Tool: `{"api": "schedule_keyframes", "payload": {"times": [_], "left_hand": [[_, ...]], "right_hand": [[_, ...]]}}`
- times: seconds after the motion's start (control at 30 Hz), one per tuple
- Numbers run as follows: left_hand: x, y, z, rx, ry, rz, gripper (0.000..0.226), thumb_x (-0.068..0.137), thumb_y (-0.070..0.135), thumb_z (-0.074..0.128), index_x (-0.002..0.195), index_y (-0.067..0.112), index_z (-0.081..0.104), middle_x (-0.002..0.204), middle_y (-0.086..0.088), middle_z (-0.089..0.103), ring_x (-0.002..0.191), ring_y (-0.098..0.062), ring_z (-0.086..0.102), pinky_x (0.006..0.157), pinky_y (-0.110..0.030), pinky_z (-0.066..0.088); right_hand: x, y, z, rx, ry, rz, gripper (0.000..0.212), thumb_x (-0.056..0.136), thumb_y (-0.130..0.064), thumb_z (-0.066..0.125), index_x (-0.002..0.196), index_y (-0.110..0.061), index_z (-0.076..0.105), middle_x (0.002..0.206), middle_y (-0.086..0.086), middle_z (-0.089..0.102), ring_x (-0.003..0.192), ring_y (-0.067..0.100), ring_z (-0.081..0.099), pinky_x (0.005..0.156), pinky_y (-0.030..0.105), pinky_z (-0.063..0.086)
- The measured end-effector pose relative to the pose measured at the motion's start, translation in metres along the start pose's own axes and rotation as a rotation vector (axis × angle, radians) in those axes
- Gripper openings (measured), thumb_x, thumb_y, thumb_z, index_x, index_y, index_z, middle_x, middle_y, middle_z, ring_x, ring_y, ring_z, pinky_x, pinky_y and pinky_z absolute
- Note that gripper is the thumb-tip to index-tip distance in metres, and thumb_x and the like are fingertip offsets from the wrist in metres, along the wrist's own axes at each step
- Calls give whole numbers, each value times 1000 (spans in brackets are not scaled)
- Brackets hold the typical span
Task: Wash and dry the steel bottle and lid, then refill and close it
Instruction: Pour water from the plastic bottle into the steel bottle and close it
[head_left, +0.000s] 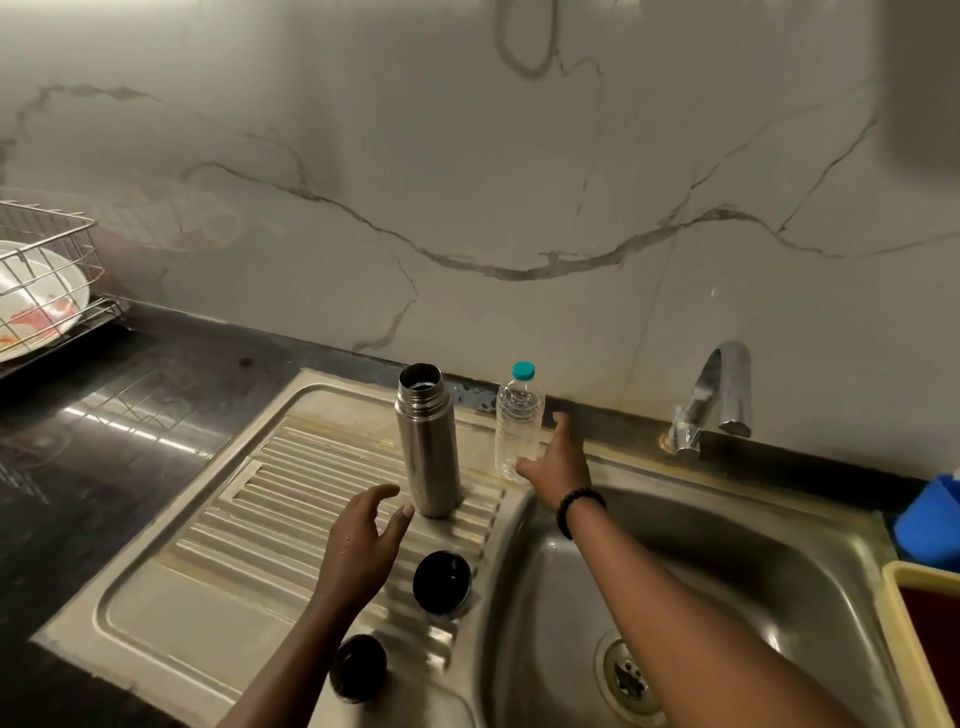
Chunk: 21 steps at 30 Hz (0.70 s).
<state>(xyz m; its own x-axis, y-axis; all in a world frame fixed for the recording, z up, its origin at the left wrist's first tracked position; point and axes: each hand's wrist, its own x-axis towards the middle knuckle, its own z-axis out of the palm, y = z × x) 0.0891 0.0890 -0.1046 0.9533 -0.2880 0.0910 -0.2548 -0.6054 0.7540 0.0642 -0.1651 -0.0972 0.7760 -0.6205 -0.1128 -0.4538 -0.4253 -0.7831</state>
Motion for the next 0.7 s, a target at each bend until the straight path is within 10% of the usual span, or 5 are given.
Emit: {"api": "schedule_keyframes", "payload": {"times": [0.2, 0.4, 0.7], "left_hand": [[-15, -14, -37, -190, -307, -77, 21, 94, 44, 61, 109, 31, 68, 111, 13, 69, 105, -6, 64, 83, -21, 51], [-47, -56, -70, -103, -788, 5, 77, 62, 47, 90, 129, 40, 54, 131, 19, 54, 122, -4, 49, 103, -24, 43], [-79, -68, -64, 11, -522, 146, 63, 66, 54, 80, 123, 39, 56, 121, 17, 61, 110, -3, 59, 95, -38, 53]], "right_hand": [[-65, 7, 19, 173, 160, -40, 38, 84, -8, 59, 121, -18, 52, 118, 0, 47, 100, 17, 53, 84, 28, 45], [-107, 14, 38, 229, 131, -147, 31, 89, -7, 59, 117, -21, 54, 109, -7, 49, 95, 13, 56, 82, 28, 51], [-123, 6, 49, 255, 51, -176, 29, 92, -11, 56, 113, -30, 52, 105, -3, 58, 91, 13, 60, 70, 23, 53]]}}
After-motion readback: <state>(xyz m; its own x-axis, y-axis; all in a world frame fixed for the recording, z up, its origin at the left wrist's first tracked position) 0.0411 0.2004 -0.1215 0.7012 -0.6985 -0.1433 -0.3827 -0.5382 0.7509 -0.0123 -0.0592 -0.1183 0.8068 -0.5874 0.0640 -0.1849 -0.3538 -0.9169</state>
